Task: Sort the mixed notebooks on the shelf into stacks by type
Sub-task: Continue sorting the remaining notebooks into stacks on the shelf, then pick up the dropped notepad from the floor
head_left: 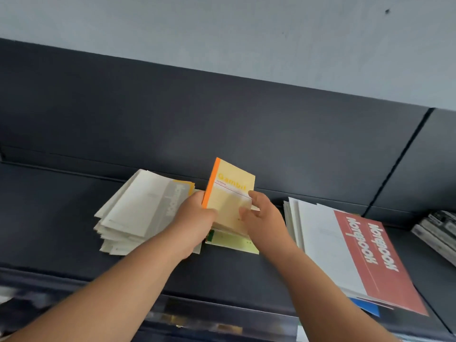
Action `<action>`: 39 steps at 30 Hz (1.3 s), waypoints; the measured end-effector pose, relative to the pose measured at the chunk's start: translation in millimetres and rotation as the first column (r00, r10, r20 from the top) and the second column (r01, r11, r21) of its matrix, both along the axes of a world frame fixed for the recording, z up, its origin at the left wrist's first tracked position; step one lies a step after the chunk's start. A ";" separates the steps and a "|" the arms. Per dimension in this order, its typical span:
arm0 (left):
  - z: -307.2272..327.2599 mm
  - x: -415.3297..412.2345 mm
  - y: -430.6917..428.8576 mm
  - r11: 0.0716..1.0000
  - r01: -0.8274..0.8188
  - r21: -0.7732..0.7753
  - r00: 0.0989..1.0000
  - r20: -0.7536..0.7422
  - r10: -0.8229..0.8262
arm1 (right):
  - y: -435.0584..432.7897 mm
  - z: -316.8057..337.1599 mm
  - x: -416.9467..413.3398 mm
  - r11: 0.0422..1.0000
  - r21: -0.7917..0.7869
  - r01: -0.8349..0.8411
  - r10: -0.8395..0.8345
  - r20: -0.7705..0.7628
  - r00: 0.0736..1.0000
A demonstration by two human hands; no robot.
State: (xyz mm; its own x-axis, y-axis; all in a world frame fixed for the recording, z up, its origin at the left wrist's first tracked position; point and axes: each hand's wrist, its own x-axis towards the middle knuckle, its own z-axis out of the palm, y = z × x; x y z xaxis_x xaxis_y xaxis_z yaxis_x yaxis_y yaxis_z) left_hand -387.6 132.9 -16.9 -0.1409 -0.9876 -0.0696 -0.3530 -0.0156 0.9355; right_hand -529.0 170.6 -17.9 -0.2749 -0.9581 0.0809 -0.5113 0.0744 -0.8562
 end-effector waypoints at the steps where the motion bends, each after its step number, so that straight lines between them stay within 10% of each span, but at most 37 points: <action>1: -4.8 -3.6 -3.3 0.998 -0.007 -0.066 0.981 0.193 0.020 | 0.4 -2.4 -5.3 1.000 0.017 -0.006 0.007 -0.051 0.999; 4: -16.9 -8.2 -8.3 0.992 -0.003 -0.122 0.738 0.670 0.085 | 3.0 -9.5 -15.1 0.993 0.101 -0.059 0.083 -0.259 0.962; 10: -24.1 -13.4 2.0 0.975 0.076 -0.209 0.602 0.789 0.122 | 6.9 -19.7 -24.9 0.974 0.189 -0.125 0.191 -0.385 0.903; 26: -33.0 -36.3 87.7 0.807 0.288 -0.516 0.620 0.742 0.253 | 79.2 -26.3 -63.8 0.980 -0.001 -0.199 0.147 -0.668 0.730; 39: -67.1 -17.2 168.9 0.680 0.562 -0.471 0.585 0.807 0.076 | 233.6 -63.9 -60.3 0.975 0.136 0.176 -0.039 -0.672 0.739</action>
